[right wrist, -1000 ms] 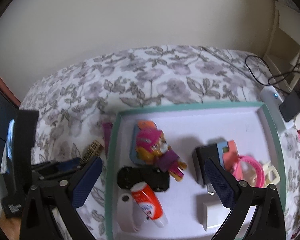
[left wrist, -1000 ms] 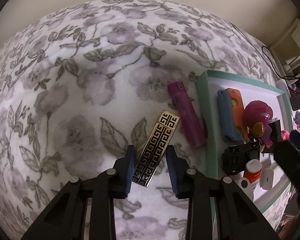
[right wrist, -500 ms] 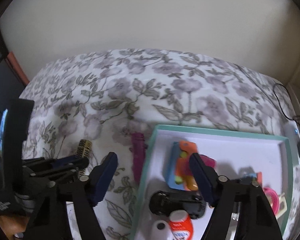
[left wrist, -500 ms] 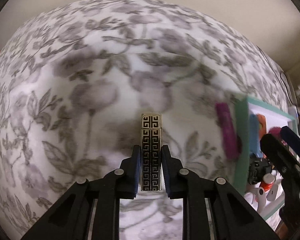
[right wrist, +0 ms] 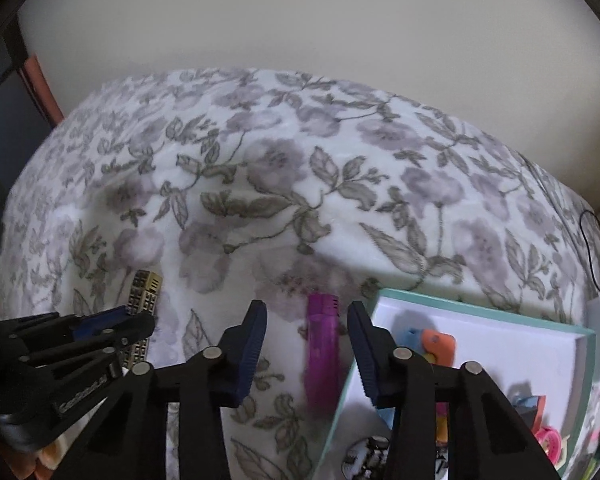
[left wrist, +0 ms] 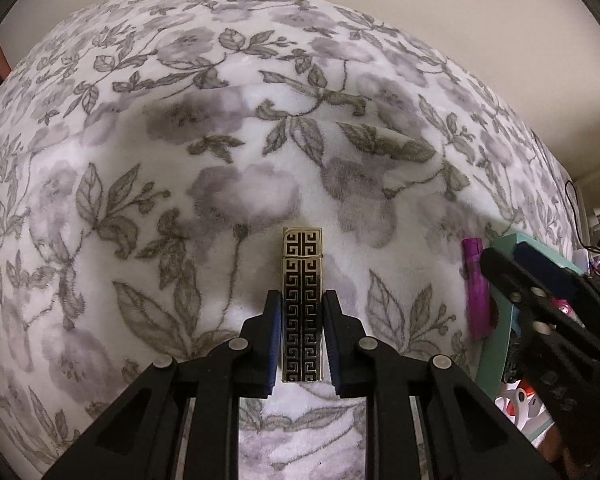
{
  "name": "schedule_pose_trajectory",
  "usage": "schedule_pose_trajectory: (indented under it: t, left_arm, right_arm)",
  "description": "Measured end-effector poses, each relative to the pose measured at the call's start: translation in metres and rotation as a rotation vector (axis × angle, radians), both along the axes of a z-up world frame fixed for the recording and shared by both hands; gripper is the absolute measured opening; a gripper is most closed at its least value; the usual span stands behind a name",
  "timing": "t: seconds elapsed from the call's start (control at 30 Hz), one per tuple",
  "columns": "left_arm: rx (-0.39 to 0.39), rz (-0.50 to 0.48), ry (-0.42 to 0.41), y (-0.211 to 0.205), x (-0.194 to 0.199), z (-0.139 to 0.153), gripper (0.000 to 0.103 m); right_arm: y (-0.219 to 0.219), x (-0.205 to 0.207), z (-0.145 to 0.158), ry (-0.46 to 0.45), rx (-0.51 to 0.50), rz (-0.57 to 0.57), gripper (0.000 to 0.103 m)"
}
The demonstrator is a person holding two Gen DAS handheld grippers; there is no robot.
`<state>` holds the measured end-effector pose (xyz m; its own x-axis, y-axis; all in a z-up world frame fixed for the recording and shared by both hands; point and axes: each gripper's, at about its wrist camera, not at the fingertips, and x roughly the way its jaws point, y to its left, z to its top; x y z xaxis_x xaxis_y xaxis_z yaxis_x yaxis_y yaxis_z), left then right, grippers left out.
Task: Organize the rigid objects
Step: 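Grasp the gold patterned bar with the left tool while the right tool grasps the purple lighter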
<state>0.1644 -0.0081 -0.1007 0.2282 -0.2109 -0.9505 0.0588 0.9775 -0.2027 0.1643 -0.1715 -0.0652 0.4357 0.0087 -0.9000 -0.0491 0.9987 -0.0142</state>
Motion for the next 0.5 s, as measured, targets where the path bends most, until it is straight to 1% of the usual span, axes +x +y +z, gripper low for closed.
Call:
schedule_pose_trajectory:
  t: [0.07,0.17,0.27,0.33,0.43,0.5]
  left_arm:
    - [-0.011,0.007,0.002,0.002,0.002,-0.001,0.021]
    - [-0.026,0.013,0.005,0.007,0.002,0.0,0.021]
    - [-0.038,0.018,0.008,0.011,0.001,0.0,0.021]
    - [-0.043,0.021,0.009,0.012,0.001,0.001,0.021]
    - [-0.052,0.025,0.012,0.014,0.002,0.0,0.021]
    - [-0.056,0.029,0.013,0.015,0.002,0.0,0.021]
  right_arm:
    - [0.005,0.004,-0.005,0.015,-0.02,0.009,0.041]
    - [0.01,0.01,-0.013,0.033,-0.077,0.009,0.041]
    - [0.011,0.015,-0.021,0.059,-0.092,0.004,0.041]
    - [0.011,0.018,-0.025,0.073,-0.105,-0.006,0.039]
    - [0.007,0.018,-0.031,0.092,-0.082,-0.025,0.035]
    - [0.004,0.016,-0.035,0.107,-0.044,-0.032,0.028]
